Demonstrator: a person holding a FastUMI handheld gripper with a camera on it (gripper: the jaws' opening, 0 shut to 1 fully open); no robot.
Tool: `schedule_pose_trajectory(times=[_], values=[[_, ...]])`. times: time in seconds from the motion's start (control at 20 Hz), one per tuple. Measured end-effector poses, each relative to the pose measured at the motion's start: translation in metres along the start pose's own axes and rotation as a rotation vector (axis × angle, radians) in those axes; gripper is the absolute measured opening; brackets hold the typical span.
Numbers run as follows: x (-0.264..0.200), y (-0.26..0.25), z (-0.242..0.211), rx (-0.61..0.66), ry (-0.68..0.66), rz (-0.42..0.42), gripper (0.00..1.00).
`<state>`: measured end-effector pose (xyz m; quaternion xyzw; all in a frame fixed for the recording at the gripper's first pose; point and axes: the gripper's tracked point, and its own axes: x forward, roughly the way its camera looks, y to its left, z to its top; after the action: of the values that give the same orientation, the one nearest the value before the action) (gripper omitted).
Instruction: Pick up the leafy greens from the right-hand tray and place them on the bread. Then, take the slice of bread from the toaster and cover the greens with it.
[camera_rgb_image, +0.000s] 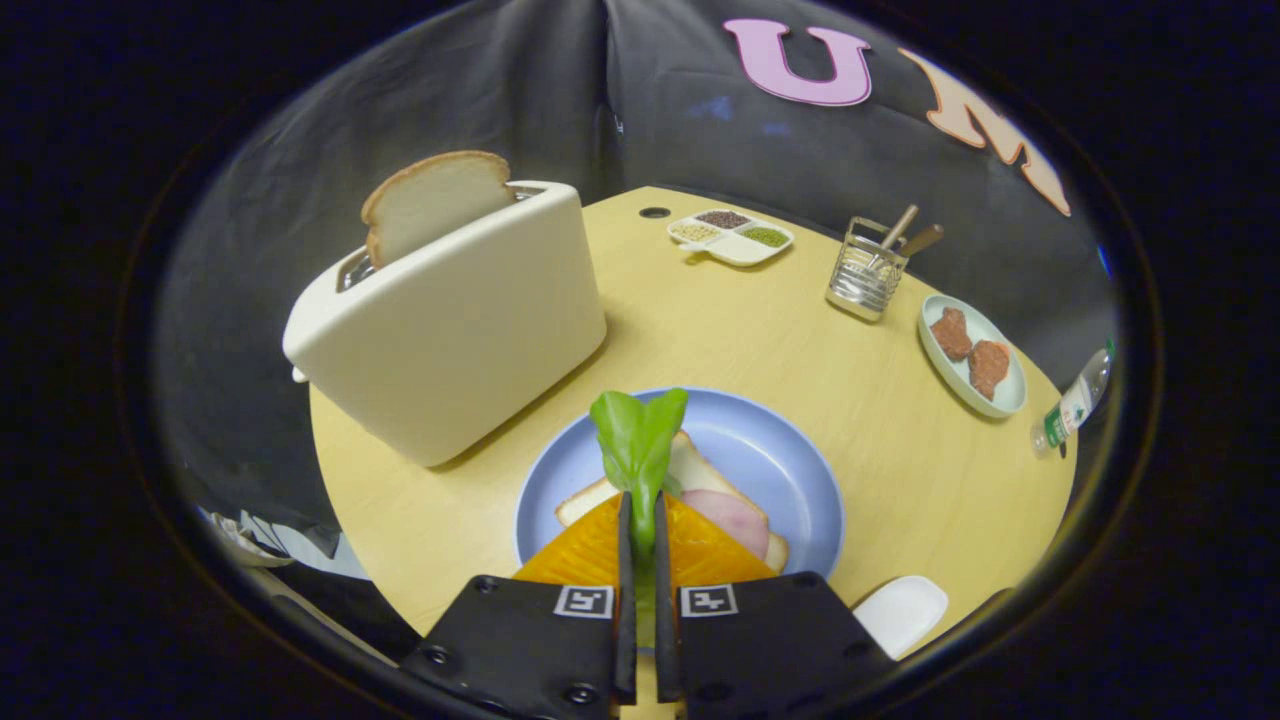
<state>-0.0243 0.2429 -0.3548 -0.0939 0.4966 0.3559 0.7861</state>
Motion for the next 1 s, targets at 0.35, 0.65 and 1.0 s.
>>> schedule_pose_trajectory(times=[0.35,0.65,1.0], values=[[0.004,0.004,-0.006,-0.037,0.018,-0.017,0.50],[-0.010,0.006,0.007,-0.035,-0.016,-0.036,1.00],[-0.051,0.016,0.065,-0.017,-0.126,-0.041,1.00]])
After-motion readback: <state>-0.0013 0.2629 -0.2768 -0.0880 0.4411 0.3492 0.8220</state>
